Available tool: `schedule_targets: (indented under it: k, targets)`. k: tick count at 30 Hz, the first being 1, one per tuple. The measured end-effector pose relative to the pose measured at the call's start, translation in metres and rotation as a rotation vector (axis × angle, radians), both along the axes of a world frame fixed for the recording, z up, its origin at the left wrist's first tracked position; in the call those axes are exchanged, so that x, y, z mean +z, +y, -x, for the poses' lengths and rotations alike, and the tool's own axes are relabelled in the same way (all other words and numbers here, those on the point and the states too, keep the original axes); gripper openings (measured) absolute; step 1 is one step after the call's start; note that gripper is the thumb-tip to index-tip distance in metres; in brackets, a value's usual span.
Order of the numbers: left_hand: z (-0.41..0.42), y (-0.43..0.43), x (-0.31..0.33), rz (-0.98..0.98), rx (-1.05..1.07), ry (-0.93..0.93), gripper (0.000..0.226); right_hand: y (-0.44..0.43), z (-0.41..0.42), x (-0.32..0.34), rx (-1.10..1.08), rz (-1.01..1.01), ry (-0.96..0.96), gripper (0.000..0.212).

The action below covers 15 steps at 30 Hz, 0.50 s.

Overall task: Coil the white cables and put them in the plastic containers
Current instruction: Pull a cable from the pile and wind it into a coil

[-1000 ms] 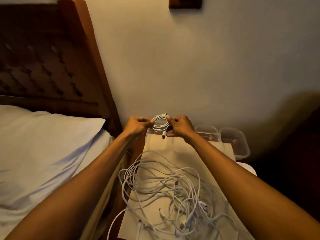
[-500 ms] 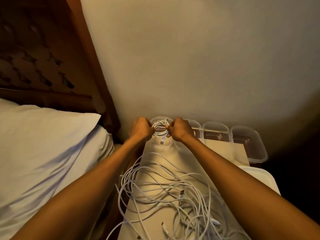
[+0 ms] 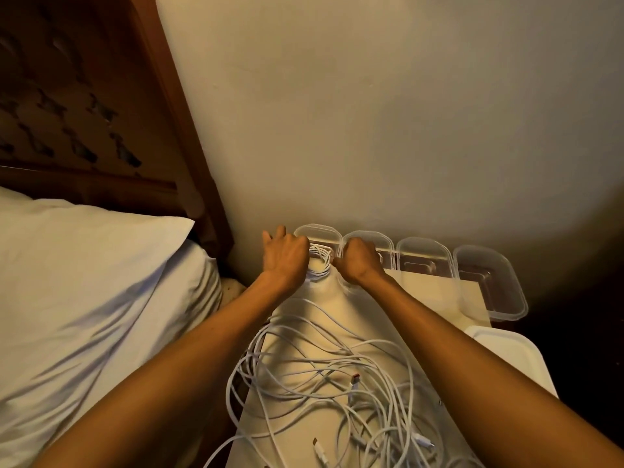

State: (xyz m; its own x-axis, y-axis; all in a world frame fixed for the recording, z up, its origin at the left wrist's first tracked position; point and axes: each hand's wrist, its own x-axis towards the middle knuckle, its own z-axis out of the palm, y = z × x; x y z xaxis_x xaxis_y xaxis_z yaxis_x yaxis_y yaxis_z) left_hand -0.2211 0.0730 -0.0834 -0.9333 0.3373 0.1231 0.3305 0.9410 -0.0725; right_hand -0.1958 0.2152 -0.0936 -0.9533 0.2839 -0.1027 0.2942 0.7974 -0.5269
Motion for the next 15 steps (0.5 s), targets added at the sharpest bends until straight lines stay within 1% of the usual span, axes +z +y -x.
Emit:
schedule_targets:
  k: [2, 5, 7, 11, 15]
  targets:
    - [-0.001, 0.004, 0.000, 0.027, -0.038, -0.026, 0.015, 0.000, 0.000, -0.001, -0.004, 0.008, 0.005, 0.028]
    - [-0.001, 0.007, 0.001, 0.000, -0.058, -0.088, 0.020, 0.000, 0.000, -0.002, -0.004, 0.012, 0.011, 0.027]
    - [0.002, 0.008, 0.001, -0.062, -0.050, -0.121, 0.020, 0.002, 0.001, -0.002, 0.002, 0.015, 0.003, 0.026]
    - [0.007, 0.011, 0.000, -0.290, -0.020, -0.226, 0.019, 0.004, 0.001, -0.001, 0.001, 0.024, -0.014, 0.025]
    - [0.014, 0.006, 0.003, -0.402, 0.016, -0.286, 0.018, 0.006, -0.001, -0.001, -0.011, 0.055, -0.008, 0.024]
